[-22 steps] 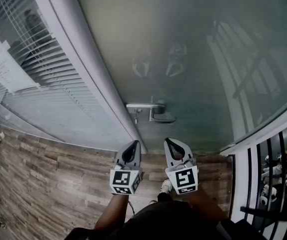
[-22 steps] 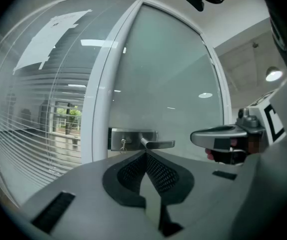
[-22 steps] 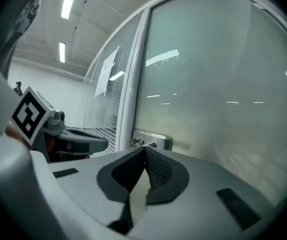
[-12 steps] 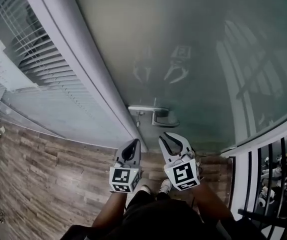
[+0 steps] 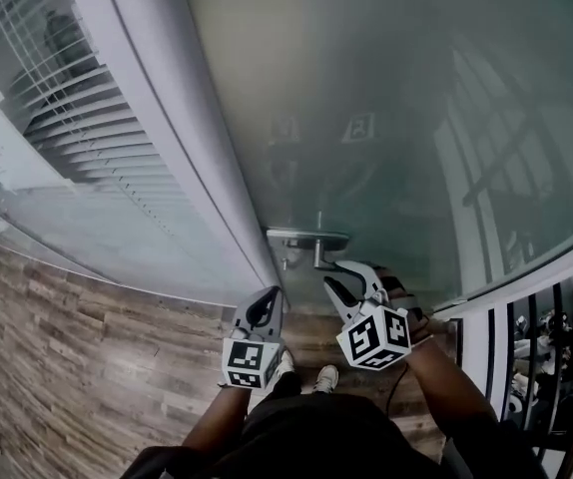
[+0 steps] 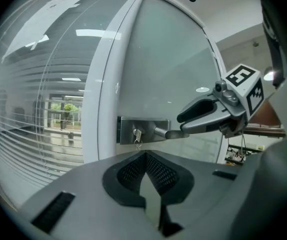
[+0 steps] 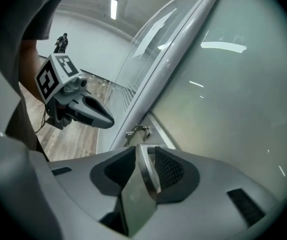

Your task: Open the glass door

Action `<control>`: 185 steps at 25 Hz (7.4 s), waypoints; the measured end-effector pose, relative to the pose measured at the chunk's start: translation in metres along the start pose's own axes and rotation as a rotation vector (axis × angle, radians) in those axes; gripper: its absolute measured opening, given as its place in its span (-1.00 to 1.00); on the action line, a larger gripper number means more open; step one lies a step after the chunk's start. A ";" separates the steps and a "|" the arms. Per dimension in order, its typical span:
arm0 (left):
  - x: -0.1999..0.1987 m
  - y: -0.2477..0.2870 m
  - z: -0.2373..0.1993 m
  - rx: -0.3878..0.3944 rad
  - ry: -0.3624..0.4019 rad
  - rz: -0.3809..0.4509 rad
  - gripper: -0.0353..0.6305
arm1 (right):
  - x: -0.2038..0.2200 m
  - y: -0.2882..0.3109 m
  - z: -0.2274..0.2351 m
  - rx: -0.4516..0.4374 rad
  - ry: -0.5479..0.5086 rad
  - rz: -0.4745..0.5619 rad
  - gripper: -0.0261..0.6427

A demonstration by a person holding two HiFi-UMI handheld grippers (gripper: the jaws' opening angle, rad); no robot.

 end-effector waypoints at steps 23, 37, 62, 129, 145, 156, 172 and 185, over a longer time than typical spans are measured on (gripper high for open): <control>0.010 0.029 0.005 0.164 0.000 -0.010 -0.88 | 0.039 0.074 -0.018 -0.296 -0.241 -0.344 -0.78; 0.015 0.027 0.018 0.163 -0.001 -0.025 -0.88 | 0.031 0.073 -0.020 -0.360 -0.091 -0.116 -0.79; 0.029 0.046 -0.001 0.077 0.034 -0.011 -0.88 | 0.032 0.135 -0.014 -0.443 0.221 0.187 -0.80; -0.125 0.554 -0.004 0.019 -0.048 0.006 -0.88 | 0.311 0.368 0.574 0.072 0.701 -0.102 -0.84; -0.125 0.649 0.015 0.023 -0.065 -0.021 -0.88 | 0.459 0.352 0.734 0.271 0.841 -0.191 -0.85; -0.135 0.709 -0.012 0.045 -0.057 -0.023 -0.88 | 0.549 0.321 0.813 0.389 0.914 -0.228 -0.86; -0.130 0.771 -0.050 0.047 -0.082 -0.043 -0.88 | 0.650 0.285 0.889 0.518 1.000 -0.270 -0.86; -0.137 0.801 -0.052 0.068 -0.060 -0.048 -0.88 | 0.683 0.268 0.909 0.559 1.026 -0.295 -0.86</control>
Point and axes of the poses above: the fingertips, and each gripper's own axes: y forward along the fingers, z to its right, x out of its underside, the point moved 1 cm from there along -y, backward along the fingers, and after that the axes turned 1 degree about y, right-handed, at the moved point
